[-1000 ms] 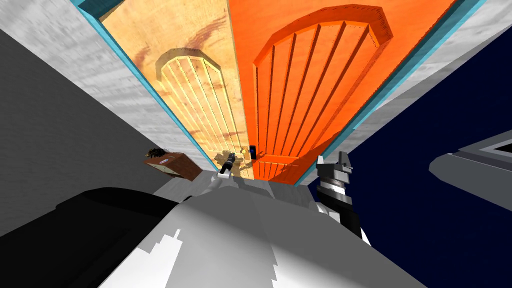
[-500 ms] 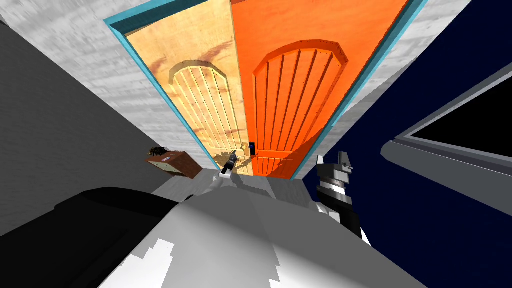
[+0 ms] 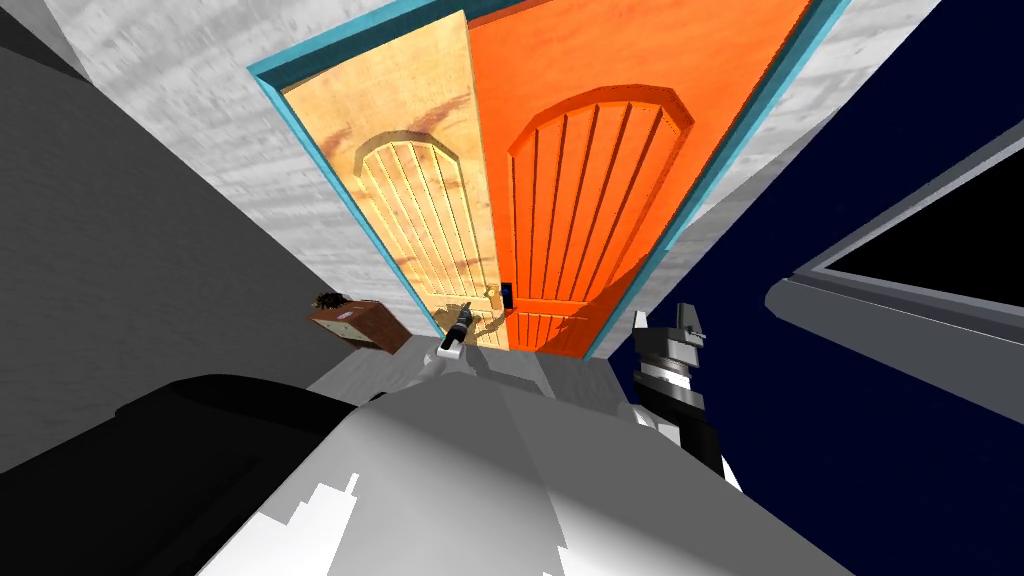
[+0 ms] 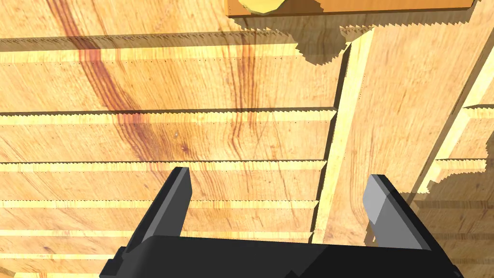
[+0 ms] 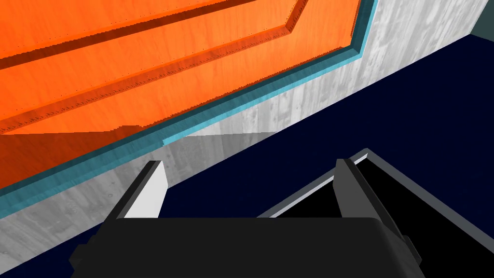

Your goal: Pull the door open

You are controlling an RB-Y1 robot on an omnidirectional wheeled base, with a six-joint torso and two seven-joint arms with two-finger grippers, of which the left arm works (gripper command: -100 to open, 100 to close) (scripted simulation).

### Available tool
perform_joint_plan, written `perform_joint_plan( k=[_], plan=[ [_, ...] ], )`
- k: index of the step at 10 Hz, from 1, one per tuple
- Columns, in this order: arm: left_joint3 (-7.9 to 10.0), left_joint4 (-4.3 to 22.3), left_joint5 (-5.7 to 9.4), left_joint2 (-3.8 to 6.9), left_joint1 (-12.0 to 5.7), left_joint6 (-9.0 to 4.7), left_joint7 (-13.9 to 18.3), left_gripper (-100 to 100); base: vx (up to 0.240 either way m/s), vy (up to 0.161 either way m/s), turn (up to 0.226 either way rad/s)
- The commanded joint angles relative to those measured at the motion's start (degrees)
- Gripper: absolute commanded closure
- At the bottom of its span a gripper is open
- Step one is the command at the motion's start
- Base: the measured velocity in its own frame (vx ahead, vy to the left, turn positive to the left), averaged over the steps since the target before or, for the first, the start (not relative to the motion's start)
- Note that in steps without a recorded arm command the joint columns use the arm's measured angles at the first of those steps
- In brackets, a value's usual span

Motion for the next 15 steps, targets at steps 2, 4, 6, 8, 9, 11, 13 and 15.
perform_joint_plan(
  k=[2, 4, 6, 8, 9, 11, 13, 15],
  plan=[
    [2.10, 0.18, 0.29, 1.00, 1.10, 0.74, -0.48, -100, 0.114, 0.115, 0.118],
    [2.04, 0.32, 0.23, 0.64, 0.62, 0.59, -0.66, -100, 0.164, 0.041, -0.049],
    [1.37, 0.09, 0.07, -0.12, -0.29, 0.40, -0.77, -100, 0.172, -0.025, -0.094],
    [0.38, -0.34, -0.14, -1.06, -1.38, 0.21, -0.83, -100, 0.193, -0.091, -0.151],
    [-0.22, -0.62, -0.26, -1.59, -2.00, 0.12, -0.84, -100, 0.222, -0.122, -0.142],
    [0.16, -1.93, -0.12, -1.10, -1.05, 1.09, -0.71, 100, 0.043, -0.024, 0.001],
    [0.16, -1.93, -0.12, -1.10, -1.05, 1.09, -0.71, 100, -0.032, 0.018, -0.017],
    [0.16, -1.93, -0.12, -1.10, -1.05, 1.09, -0.71, 100, -0.016, 0.003, -0.001]
  ],
)
